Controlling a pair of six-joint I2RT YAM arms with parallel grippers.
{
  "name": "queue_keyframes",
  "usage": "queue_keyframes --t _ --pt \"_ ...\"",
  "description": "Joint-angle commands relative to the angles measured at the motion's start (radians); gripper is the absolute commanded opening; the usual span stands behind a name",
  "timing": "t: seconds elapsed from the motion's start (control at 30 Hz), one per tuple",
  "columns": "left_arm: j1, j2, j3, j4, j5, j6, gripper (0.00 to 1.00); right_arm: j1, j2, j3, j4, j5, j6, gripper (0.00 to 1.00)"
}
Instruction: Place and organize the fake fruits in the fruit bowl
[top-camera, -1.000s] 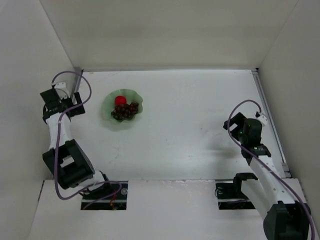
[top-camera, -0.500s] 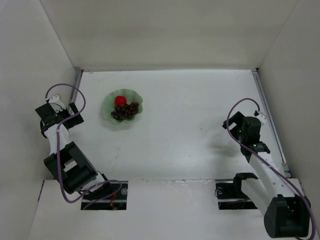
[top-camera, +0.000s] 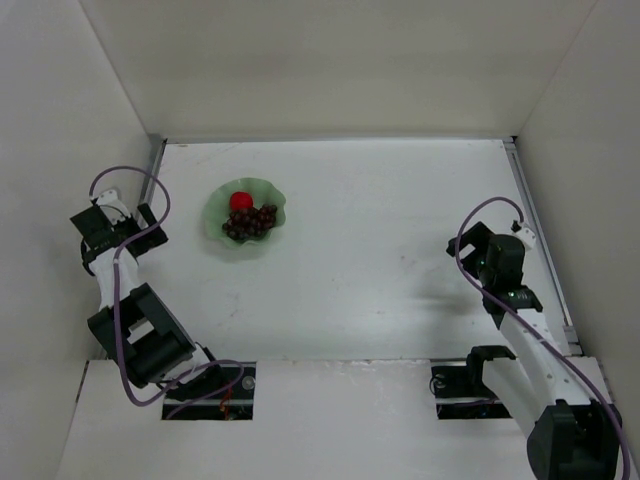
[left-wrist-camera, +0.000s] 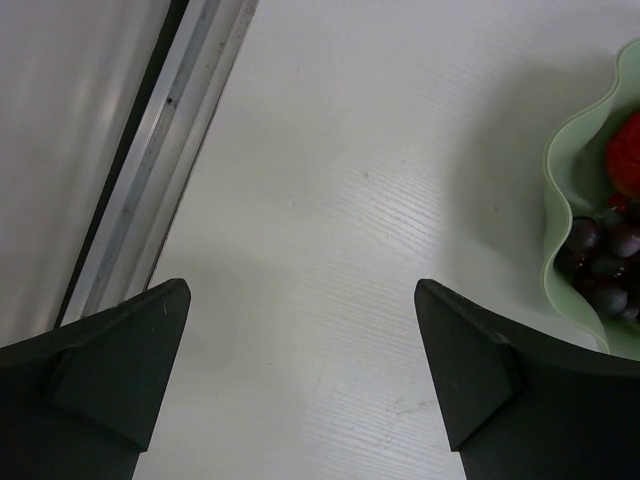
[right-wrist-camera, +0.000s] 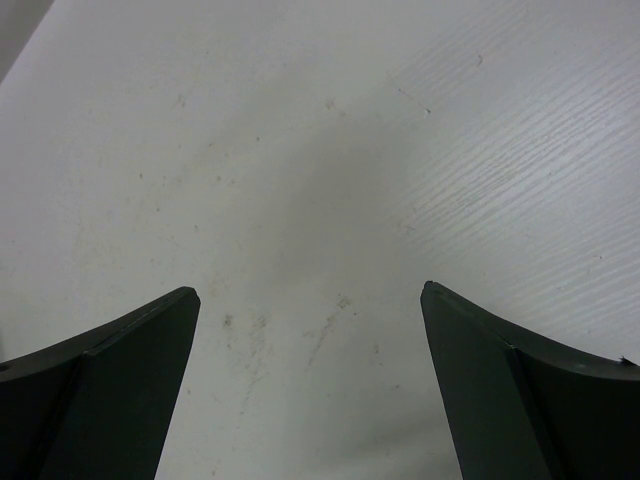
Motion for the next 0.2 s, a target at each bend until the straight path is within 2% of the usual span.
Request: queue_keyframes --t 0.0,0.17 --pt "-0.009 -0.025 0.016 0.043 0.01 -0.016 1.0 -0.005 -0.003 0.006 0.039 -0.004 0.008 1.0" --pt "-0.038 -0.042 0.027 0.021 -0.031 -0.042 1.0 -0.005 0.0 0.006 0.042 -0.004 0.008 1.0"
